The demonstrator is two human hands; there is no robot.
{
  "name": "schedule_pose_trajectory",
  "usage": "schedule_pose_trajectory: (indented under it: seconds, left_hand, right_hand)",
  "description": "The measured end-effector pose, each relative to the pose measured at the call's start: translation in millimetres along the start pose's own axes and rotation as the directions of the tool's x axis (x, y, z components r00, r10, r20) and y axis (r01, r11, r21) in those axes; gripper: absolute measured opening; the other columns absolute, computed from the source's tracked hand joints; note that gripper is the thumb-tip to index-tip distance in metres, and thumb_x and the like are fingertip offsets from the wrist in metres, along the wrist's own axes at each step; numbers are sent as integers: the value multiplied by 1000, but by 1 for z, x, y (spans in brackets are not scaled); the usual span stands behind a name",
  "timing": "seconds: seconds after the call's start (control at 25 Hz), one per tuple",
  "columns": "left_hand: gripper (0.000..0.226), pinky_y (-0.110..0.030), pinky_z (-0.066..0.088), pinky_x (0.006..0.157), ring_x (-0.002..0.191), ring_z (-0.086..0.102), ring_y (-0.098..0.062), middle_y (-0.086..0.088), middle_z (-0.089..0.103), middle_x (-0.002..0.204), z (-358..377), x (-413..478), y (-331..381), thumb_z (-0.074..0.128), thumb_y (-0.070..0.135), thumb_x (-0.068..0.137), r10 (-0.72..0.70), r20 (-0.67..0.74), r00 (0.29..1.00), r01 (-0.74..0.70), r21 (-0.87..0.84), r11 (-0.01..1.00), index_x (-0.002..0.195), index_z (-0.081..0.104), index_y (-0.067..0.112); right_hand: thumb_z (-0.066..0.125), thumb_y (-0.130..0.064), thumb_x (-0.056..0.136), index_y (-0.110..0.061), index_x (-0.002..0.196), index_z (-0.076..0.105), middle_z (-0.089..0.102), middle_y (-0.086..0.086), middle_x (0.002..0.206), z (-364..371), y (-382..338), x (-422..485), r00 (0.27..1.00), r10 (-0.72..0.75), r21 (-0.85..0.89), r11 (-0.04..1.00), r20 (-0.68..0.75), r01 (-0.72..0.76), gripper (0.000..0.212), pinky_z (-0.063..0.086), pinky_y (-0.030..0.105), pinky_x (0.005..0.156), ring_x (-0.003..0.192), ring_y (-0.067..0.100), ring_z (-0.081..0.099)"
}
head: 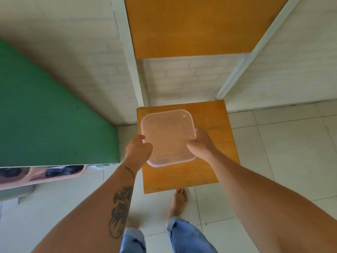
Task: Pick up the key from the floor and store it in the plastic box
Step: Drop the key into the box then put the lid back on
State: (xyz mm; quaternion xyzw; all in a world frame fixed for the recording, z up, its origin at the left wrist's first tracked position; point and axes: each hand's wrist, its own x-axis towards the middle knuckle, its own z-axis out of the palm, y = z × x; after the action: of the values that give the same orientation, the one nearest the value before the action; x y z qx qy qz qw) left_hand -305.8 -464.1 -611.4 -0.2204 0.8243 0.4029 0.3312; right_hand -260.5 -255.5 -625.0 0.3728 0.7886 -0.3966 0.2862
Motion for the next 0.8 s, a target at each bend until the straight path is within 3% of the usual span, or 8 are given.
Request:
schedule_pose_trajectory:
  seconds: [0.12,0.2,0.32,0.48,0.6,0.8]
  left_hand:
    - [67,-27,46,62,111,58,-30,-8,50,141,12,20,-12,52,7,80,-15,10,1000,15,3,1000,144,42,22]
    - [71,-27,47,59,111,58,-31,-9,52,137,17,31,-15,52,9,78,-13,26,1000,13,-3,1000,146,39,24]
    - [75,-31,53,68,113,57,-30,-7,52,140,19,37,-11,54,11,75,-19,41,999,20,-29,999,148,38,24]
    - [70,-26,45,66,100,54,-23,-7,49,145,17,33,-11,57,5,86,-61,80,995,70,-106,992,152,35,19]
    - [67,-20,41,53,84,59,-17,-6,55,139,8,18,-4,56,1,87,-61,47,997,68,-166,984,149,39,20]
    - [59,-24,42,59,100,59,-24,-4,57,131,-32,-33,20,55,6,85,-22,-38,999,13,-224,974,142,47,20]
  right_hand:
    - [52,-28,61,-33,129,49,58,3,121,15,14,29,999,27,5,1000,-30,-27,68,57,51,89,111,31,58]
    - [52,-28,62,-30,132,47,56,4,121,17,11,31,999,37,11,999,-33,-37,71,56,52,91,111,32,57]
    - [53,-29,61,-29,132,48,57,4,121,18,12,34,998,41,29,999,-42,-40,71,56,52,91,110,32,57]
    - [58,-27,63,-32,129,53,58,3,119,11,12,24,999,36,55,998,-39,-34,66,58,49,88,105,29,60]
    - [62,-26,65,-32,127,53,56,4,118,4,6,7,999,-4,65,998,-48,7,63,60,47,84,102,28,61]
    - [60,-27,62,-28,126,50,55,3,118,-18,-20,-50,991,-95,56,993,-89,100,65,60,48,80,101,27,61]
